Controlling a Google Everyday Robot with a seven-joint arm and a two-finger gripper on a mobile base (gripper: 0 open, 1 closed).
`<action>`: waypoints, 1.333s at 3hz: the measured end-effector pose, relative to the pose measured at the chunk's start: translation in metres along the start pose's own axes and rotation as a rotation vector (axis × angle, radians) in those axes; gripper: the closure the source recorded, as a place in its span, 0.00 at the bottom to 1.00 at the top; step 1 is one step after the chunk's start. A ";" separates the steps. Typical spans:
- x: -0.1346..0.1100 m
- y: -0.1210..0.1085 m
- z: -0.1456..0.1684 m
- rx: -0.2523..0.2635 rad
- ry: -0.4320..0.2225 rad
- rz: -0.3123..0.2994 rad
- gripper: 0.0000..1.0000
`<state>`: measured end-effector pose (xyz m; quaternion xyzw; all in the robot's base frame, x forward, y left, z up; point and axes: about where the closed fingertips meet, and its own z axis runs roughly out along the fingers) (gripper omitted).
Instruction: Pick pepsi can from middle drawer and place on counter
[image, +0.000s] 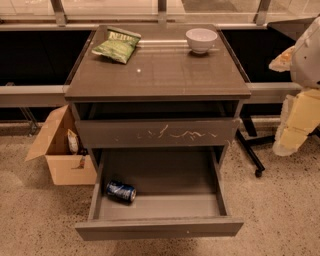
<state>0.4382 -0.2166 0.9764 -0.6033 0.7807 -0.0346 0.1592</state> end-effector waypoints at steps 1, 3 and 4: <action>0.000 0.000 0.000 0.000 0.000 0.000 0.25; 0.000 0.000 0.000 0.000 0.000 0.000 0.00; 0.000 0.001 0.004 -0.010 -0.005 -0.004 0.00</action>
Offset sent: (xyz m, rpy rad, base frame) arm 0.0000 0.0000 0.0000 0.0000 0.0000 0.0000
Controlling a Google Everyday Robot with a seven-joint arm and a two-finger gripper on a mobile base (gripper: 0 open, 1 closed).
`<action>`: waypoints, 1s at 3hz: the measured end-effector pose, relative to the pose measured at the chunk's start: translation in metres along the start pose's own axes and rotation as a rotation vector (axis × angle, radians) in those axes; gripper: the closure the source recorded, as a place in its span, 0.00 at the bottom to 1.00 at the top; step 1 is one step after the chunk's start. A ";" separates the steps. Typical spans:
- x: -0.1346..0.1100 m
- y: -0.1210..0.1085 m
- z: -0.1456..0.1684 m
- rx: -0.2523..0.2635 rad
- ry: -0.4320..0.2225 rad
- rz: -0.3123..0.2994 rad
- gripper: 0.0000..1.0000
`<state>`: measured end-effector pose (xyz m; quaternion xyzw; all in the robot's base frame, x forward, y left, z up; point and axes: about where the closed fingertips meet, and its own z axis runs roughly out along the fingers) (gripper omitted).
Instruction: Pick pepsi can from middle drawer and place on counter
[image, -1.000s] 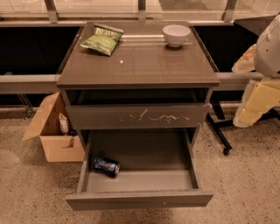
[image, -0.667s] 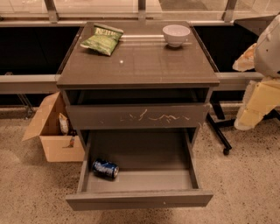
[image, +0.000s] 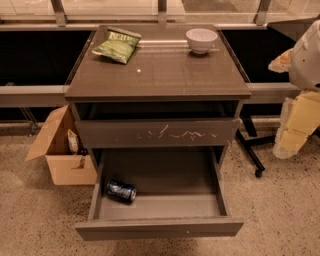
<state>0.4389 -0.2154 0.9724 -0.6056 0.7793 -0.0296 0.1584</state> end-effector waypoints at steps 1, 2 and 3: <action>-0.001 0.002 0.012 -0.029 -0.015 -0.011 0.00; -0.003 0.010 0.045 -0.086 -0.071 -0.023 0.00; -0.014 0.022 0.080 -0.154 -0.144 -0.026 0.00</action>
Offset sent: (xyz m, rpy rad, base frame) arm 0.0046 0.0244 -0.0932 0.1780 0.1245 0.1091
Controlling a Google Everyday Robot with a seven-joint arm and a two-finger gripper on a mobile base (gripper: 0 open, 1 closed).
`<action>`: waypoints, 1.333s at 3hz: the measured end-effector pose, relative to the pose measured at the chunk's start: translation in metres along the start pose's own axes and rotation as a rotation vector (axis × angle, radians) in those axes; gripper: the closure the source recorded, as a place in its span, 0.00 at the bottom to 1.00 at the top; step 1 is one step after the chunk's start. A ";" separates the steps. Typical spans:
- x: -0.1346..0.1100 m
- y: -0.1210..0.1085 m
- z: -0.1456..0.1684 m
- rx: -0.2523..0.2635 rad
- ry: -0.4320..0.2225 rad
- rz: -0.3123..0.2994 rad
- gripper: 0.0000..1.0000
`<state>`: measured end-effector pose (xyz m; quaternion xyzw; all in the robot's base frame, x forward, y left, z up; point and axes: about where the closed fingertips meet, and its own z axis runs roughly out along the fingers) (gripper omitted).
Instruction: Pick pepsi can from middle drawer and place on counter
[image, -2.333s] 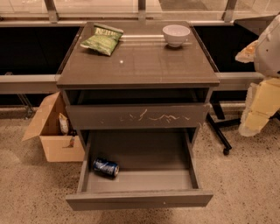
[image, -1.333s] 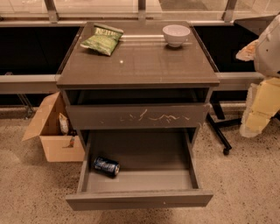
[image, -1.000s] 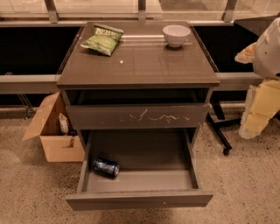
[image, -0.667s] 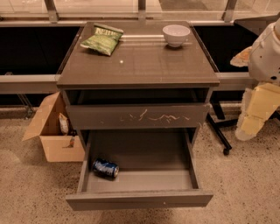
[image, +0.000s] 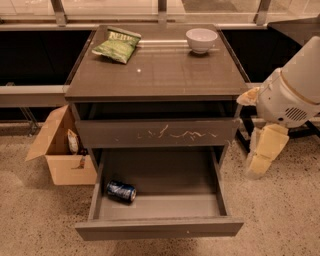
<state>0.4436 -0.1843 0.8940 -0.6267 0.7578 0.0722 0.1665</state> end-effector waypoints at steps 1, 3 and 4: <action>-0.002 0.001 0.004 -0.008 -0.010 0.000 0.00; -0.003 0.000 0.075 -0.105 -0.072 -0.037 0.00; -0.004 0.004 0.150 -0.181 -0.137 -0.056 0.00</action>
Offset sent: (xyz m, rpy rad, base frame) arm 0.0099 0.0113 -0.0423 0.0844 0.0552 0.0487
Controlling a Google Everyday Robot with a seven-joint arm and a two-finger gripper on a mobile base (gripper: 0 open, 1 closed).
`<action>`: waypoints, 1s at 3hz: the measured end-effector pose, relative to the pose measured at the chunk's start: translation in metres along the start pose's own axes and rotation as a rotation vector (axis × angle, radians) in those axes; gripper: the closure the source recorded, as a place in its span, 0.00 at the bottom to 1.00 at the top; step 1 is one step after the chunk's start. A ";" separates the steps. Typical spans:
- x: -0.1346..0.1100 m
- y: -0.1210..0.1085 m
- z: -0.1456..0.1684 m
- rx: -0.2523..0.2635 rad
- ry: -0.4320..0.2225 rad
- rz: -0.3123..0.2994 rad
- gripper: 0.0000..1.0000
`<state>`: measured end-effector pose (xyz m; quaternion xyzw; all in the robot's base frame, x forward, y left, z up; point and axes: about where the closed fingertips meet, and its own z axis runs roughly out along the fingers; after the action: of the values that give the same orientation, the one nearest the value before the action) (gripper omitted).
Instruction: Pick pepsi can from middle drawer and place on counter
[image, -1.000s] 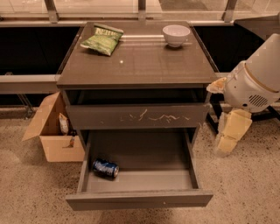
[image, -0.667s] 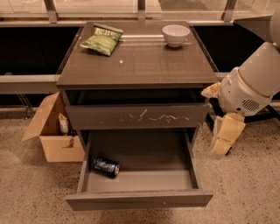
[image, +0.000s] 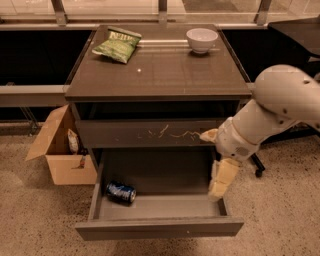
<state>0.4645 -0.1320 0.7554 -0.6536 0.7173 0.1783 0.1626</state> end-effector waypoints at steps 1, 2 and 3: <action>0.003 -0.008 0.071 -0.064 -0.072 -0.007 0.00; 0.005 -0.016 0.122 -0.089 -0.124 0.016 0.00; 0.005 -0.016 0.122 -0.089 -0.124 0.016 0.00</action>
Offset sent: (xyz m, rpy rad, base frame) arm 0.0247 0.0721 -0.1538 0.1873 0.0986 0.0107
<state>0.4802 -0.0806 0.6446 -0.6421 0.7025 0.2513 0.1762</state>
